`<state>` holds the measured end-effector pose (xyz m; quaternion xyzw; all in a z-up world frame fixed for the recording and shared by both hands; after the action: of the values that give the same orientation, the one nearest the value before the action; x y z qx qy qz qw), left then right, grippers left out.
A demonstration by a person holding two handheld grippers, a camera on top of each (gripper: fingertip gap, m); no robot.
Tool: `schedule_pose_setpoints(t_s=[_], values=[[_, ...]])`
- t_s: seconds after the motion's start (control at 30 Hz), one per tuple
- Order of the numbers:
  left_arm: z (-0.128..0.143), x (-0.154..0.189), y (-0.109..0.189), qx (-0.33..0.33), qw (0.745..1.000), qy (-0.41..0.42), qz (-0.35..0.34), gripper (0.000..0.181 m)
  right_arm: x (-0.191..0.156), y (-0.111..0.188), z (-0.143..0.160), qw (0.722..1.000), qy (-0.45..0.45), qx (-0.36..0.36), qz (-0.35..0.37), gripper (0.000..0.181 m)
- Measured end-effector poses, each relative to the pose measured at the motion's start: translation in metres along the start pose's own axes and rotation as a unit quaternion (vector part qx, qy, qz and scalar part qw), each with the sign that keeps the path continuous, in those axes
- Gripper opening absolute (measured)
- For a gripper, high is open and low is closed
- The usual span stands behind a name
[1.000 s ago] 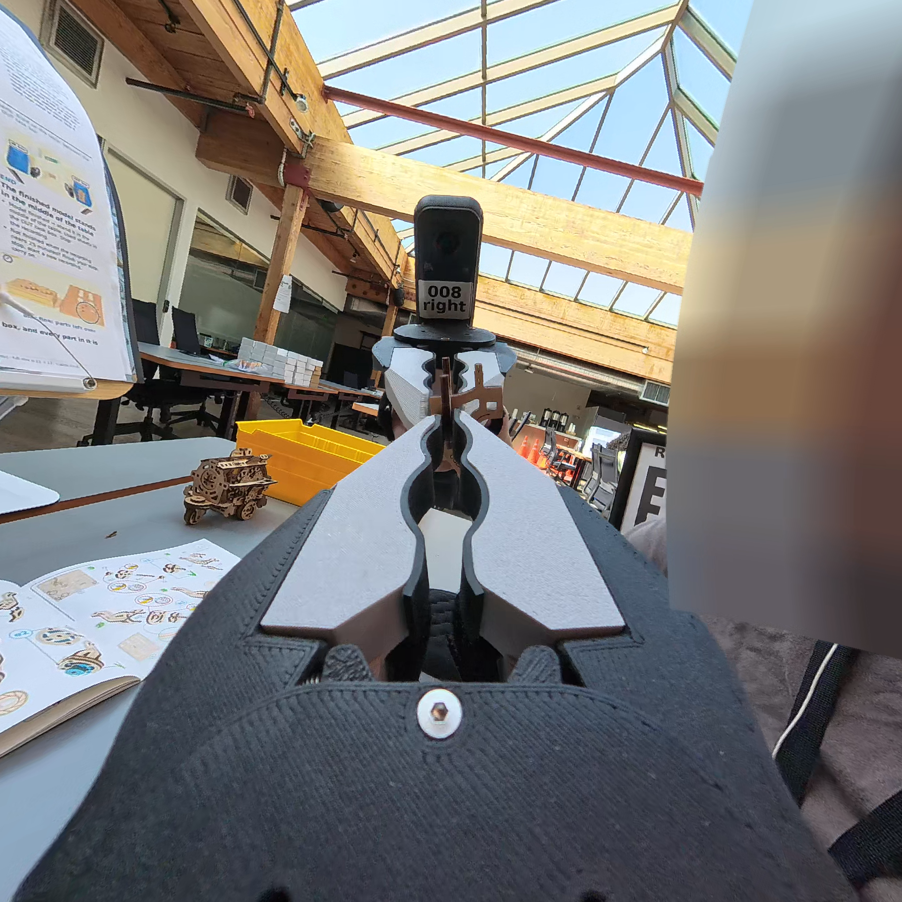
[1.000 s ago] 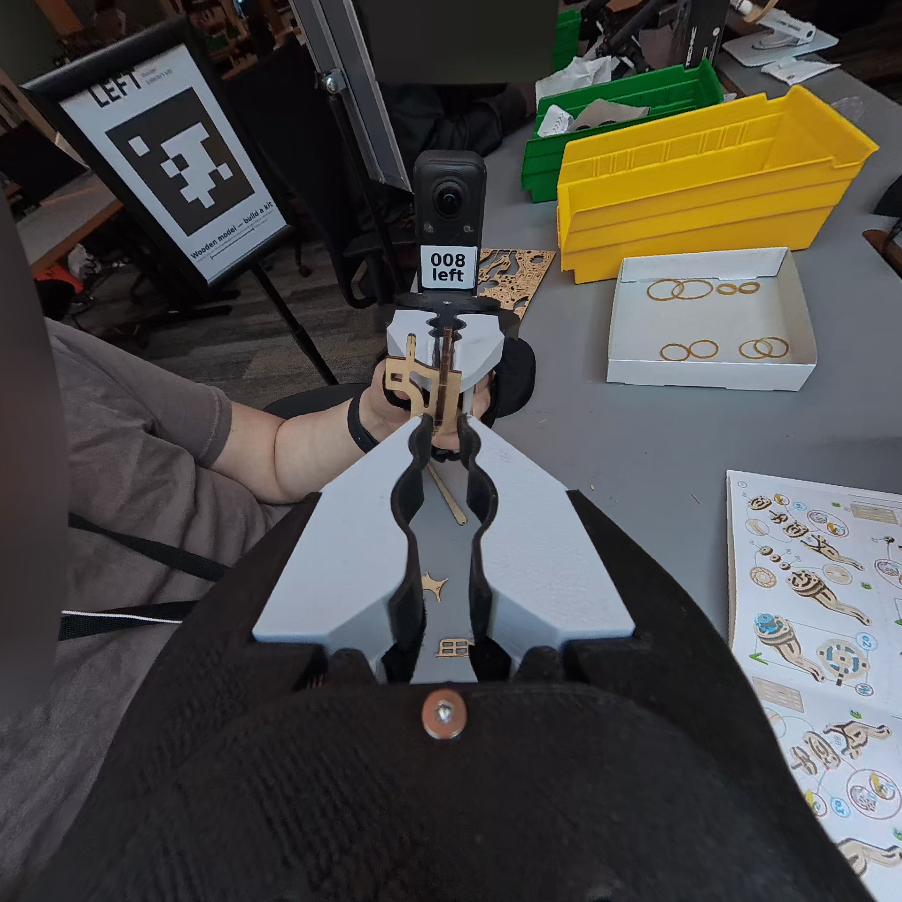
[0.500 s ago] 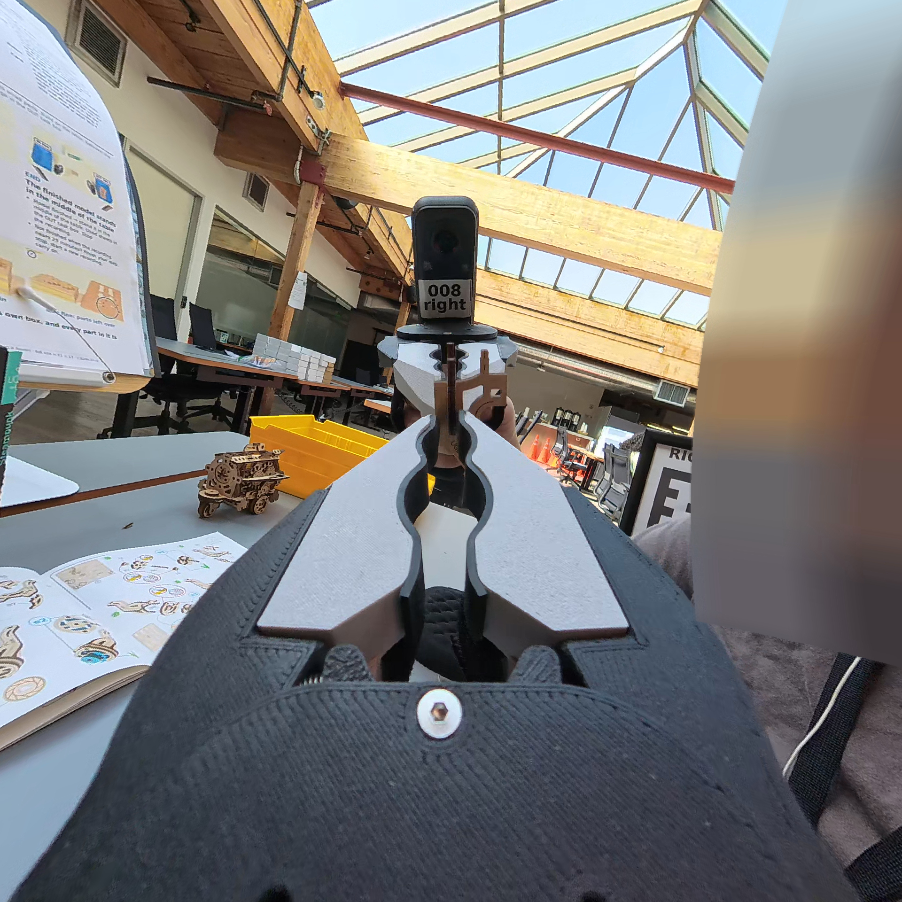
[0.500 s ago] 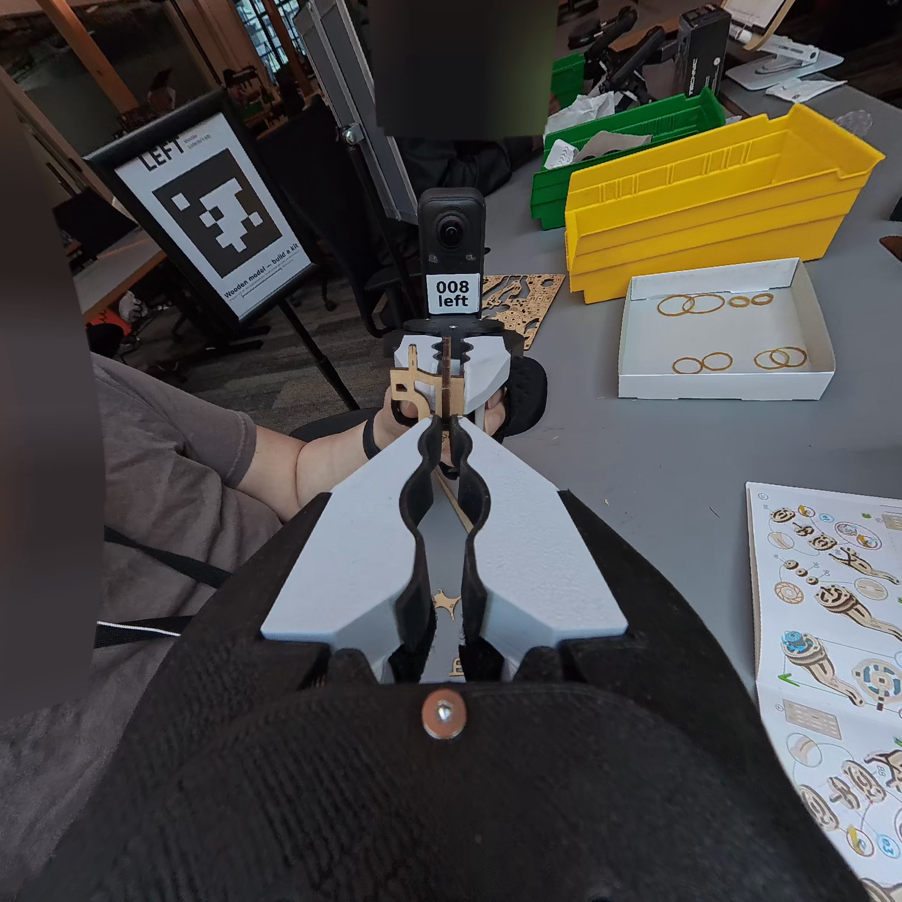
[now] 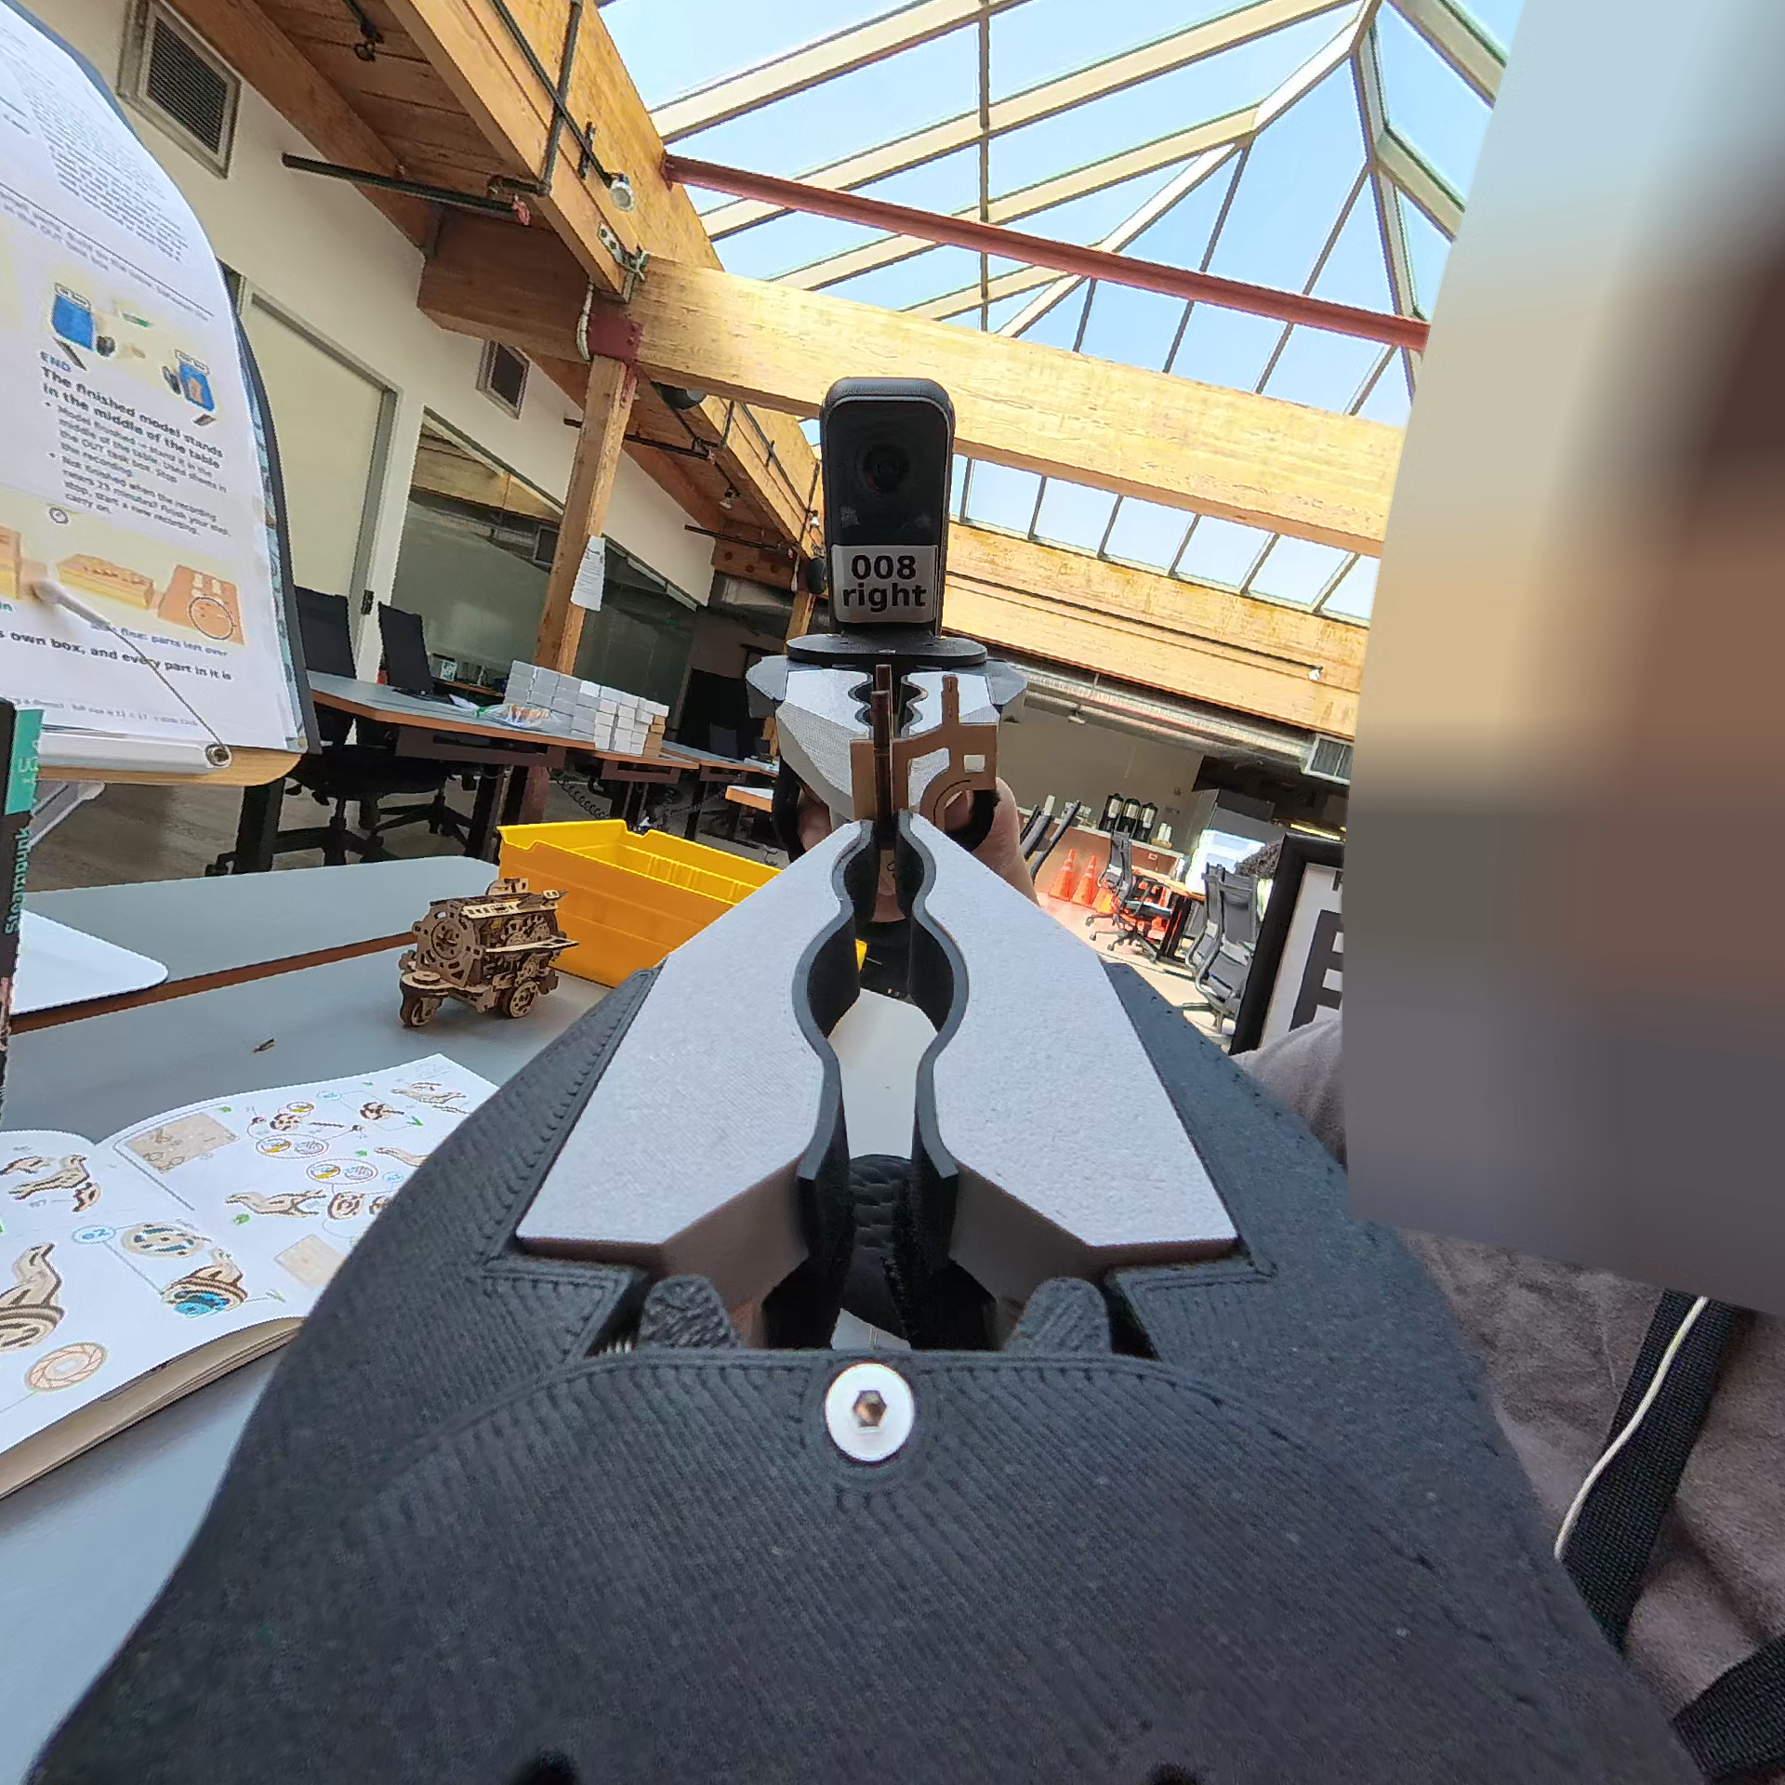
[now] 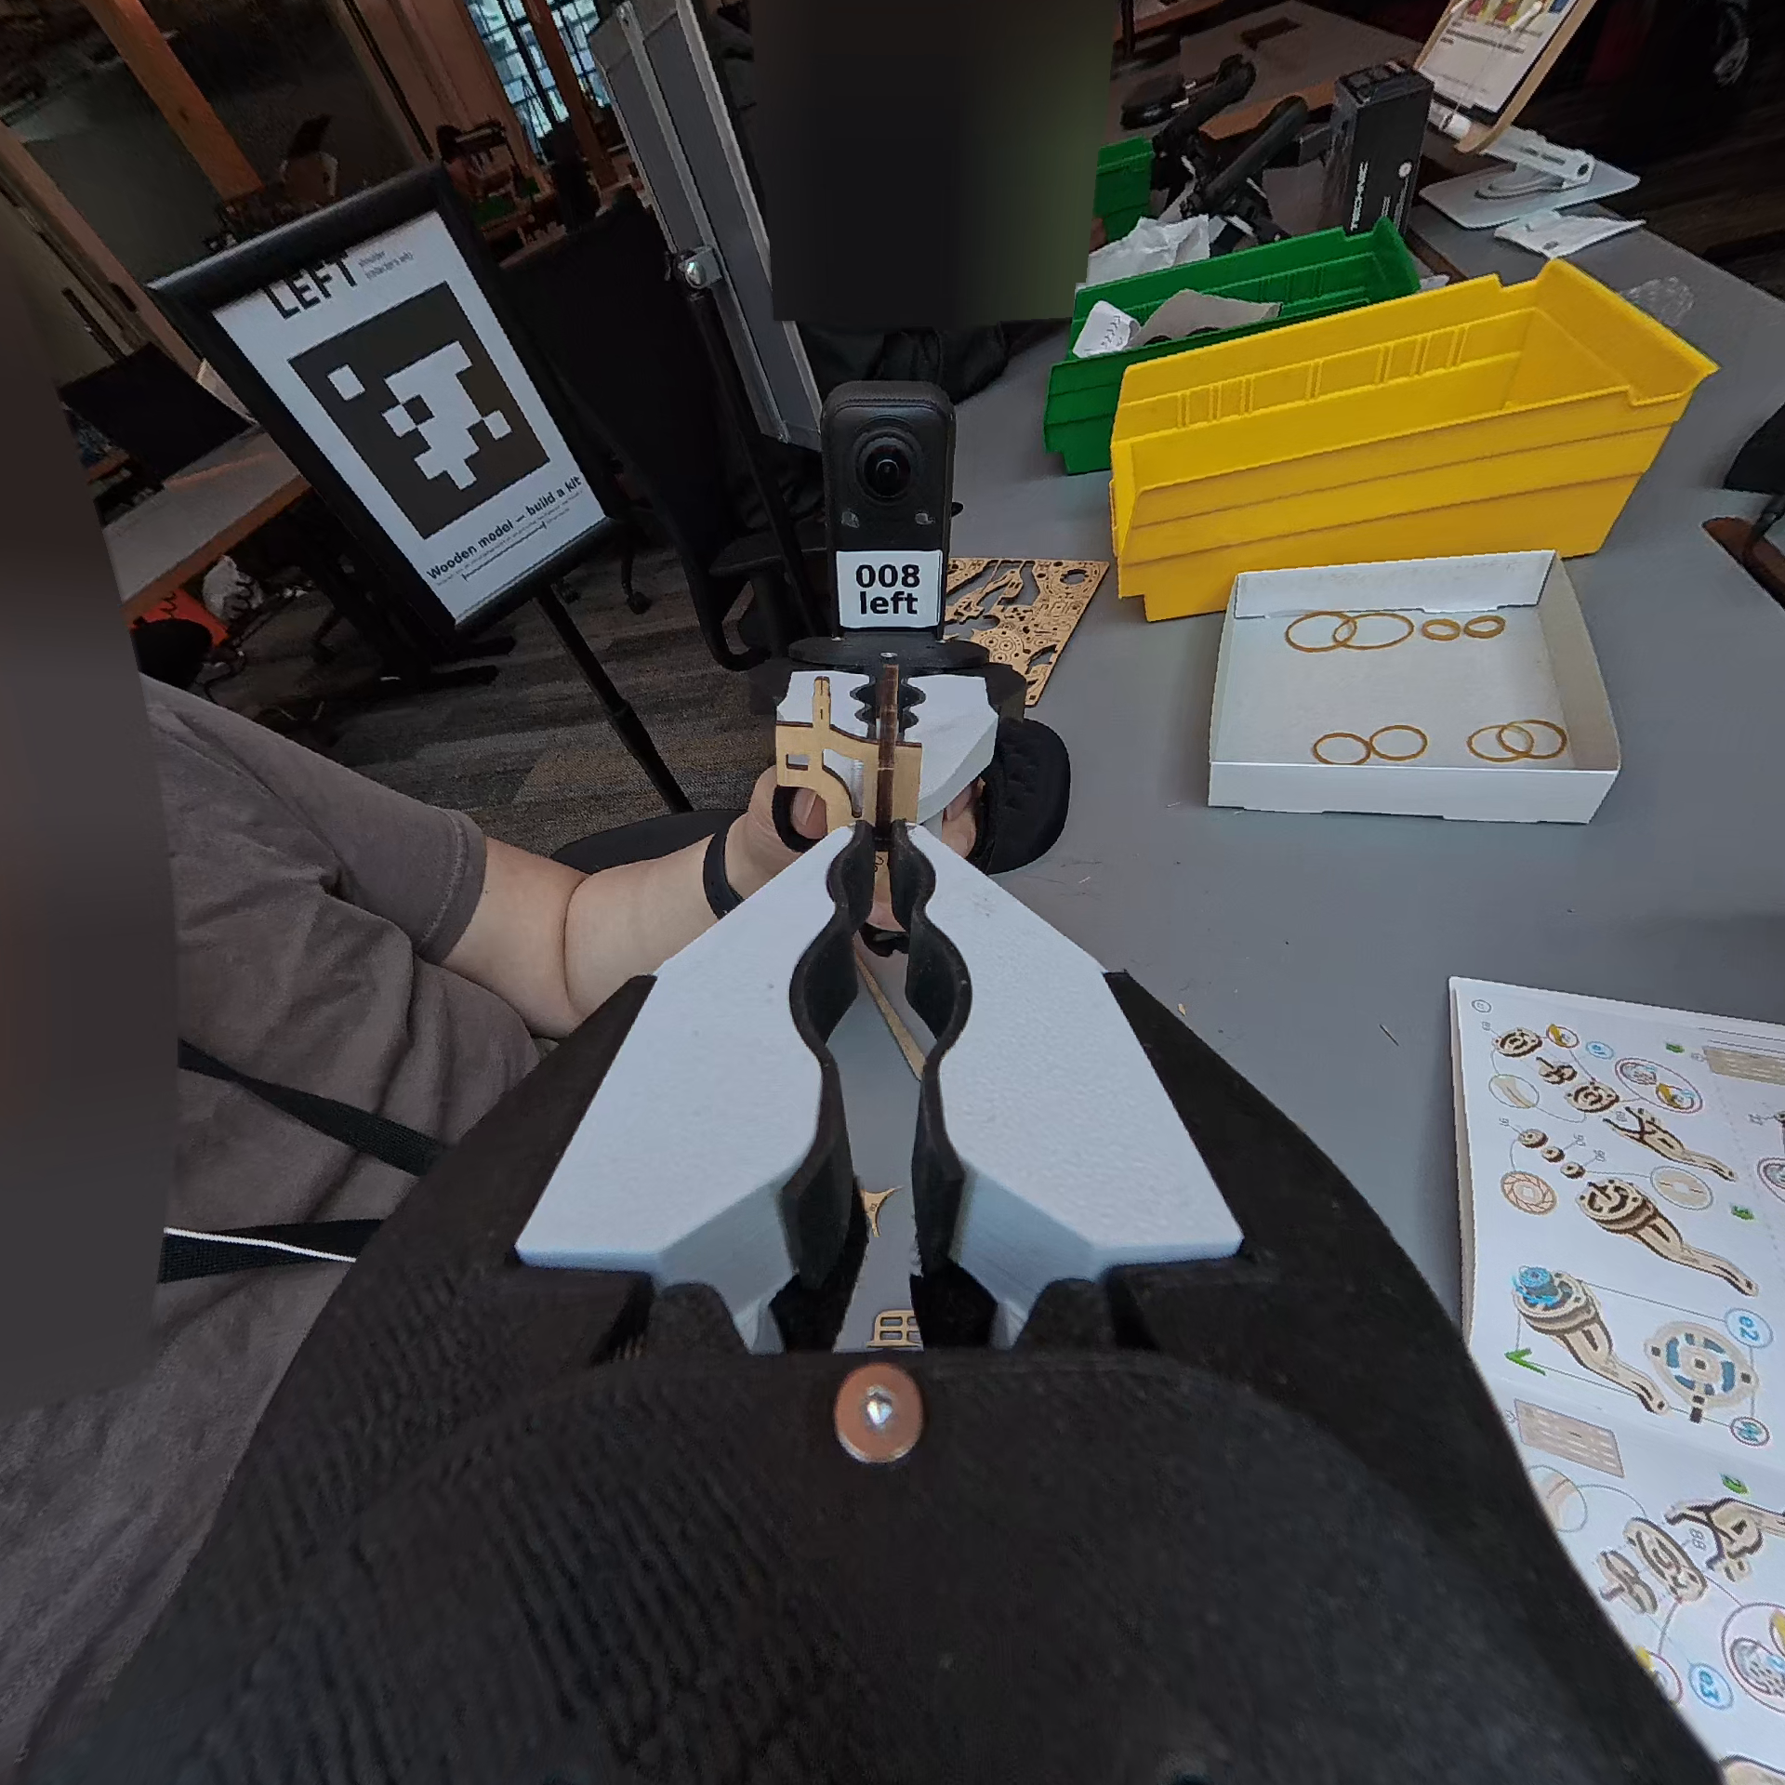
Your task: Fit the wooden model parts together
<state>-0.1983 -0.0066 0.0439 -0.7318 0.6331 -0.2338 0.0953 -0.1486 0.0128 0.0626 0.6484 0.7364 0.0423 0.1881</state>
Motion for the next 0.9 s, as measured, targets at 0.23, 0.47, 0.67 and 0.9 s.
schedule_pose_setpoints(t_s=[0.23, 0.47, 0.67, 0.9], values=[[-0.002, 0.003, 0.002, 0.013, 1.0, -0.02, -0.008, 0.0, -0.001, -0.004, -0.001, 0.999, -0.022, 0.02, -0.032, 0.001], [-0.001, 0.001, 0.002, 0.004, 0.999, -0.032, -0.026, 0.0, 0.0, -0.005, 0.001, 1.0, -0.017, 0.009, -0.016, 0.001], [0.0, 0.001, 0.002, -0.008, 0.999, -0.04, -0.029, 0.0, -0.001, -0.006, 0.001, 1.0, -0.005, 0.001, -0.002, 0.001], [0.002, -0.002, -0.003, 0.004, 1.0, 0.006, -0.01, 0.0, 0.004, 0.005, 0.002, 1.0, 0.003, -0.005, 0.003, 0.004]])
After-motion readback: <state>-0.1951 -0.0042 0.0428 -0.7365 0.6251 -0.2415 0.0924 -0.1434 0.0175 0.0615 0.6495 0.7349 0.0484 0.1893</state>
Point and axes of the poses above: each gripper's, where its closed fingertips meet, y back along the fingers, z out of its underside, x = y × z across the jaws, the point moved 3 cm from there along y, back along the fingers, and after that the axes turned 7 degrees about z, right-handed, at the moved point
